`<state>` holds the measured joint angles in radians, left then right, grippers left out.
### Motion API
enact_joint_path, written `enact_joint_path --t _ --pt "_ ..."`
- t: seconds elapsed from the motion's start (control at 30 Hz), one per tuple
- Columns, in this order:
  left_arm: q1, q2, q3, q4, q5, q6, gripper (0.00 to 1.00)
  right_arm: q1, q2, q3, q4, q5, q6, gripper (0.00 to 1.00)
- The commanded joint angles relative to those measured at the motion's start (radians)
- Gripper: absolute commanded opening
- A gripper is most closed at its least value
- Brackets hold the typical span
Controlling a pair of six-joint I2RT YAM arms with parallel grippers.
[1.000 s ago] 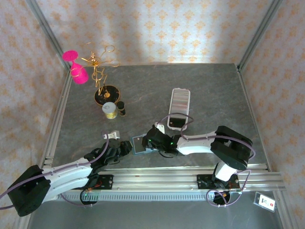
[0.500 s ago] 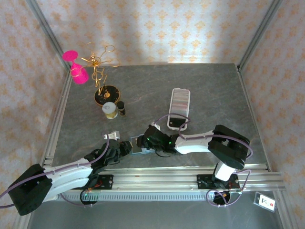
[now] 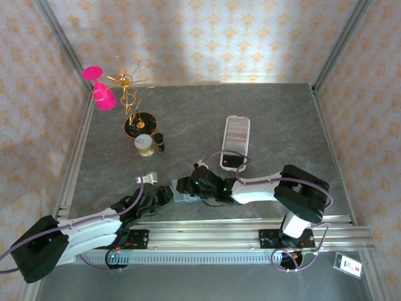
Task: Put the credit cards into the card holder
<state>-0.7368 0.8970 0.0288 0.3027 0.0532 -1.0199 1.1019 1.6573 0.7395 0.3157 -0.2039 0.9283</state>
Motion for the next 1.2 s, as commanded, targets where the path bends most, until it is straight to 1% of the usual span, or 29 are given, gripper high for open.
enact_joint_path --t 0.0,0.07,0.2,0.37,0.47,0.57,0.67,0.8,0.87,0.93,1.0,1.1,1.17 --pt "0.005 -0.005 -0.017 -0.011 0.006 0.001 0.18 0.007 -0.034 -0.008 0.017 0.005 0.009 0.59" --pt "0.005 -0.018 -0.014 -0.028 -0.004 0.001 0.18 0.006 -0.040 0.001 -0.021 0.026 -0.003 0.59" --pt "0.006 -0.070 -0.007 -0.091 -0.033 0.008 0.18 0.007 -0.052 0.037 -0.183 0.151 -0.047 0.58" --pt "0.005 -0.121 -0.001 -0.139 -0.037 0.014 0.18 0.007 0.007 0.106 -0.348 0.238 -0.108 0.57" --pt "0.005 -0.139 0.013 -0.171 -0.047 0.018 0.18 0.007 0.039 0.145 -0.439 0.313 -0.137 0.57" --pt "0.005 -0.158 0.024 -0.192 -0.053 0.023 0.18 0.007 0.066 0.181 -0.546 0.411 -0.167 0.54" --pt "0.005 -0.168 0.035 -0.209 -0.053 0.031 0.18 0.005 0.078 0.201 -0.623 0.487 -0.197 0.49" --pt "0.005 -0.168 0.057 -0.221 -0.052 0.051 0.18 -0.021 0.049 0.227 -0.657 0.509 -0.275 0.45" --pt "0.005 -0.168 0.068 -0.223 -0.049 0.059 0.20 -0.034 -0.004 0.237 -0.626 0.502 -0.351 0.42" --pt "0.005 -0.170 0.077 -0.220 -0.046 0.066 0.23 -0.054 -0.069 0.241 -0.578 0.480 -0.456 0.41" --pt "0.006 -0.174 0.088 -0.227 -0.048 0.076 0.27 -0.099 -0.156 0.247 -0.523 0.404 -0.582 0.41" --pt "0.005 -0.190 0.097 -0.234 -0.046 0.089 0.29 -0.175 -0.274 0.253 -0.455 0.340 -0.813 0.41" --pt "0.005 -0.205 0.094 -0.227 -0.043 0.091 0.30 -0.221 -0.342 0.228 -0.396 0.271 -1.042 0.44"
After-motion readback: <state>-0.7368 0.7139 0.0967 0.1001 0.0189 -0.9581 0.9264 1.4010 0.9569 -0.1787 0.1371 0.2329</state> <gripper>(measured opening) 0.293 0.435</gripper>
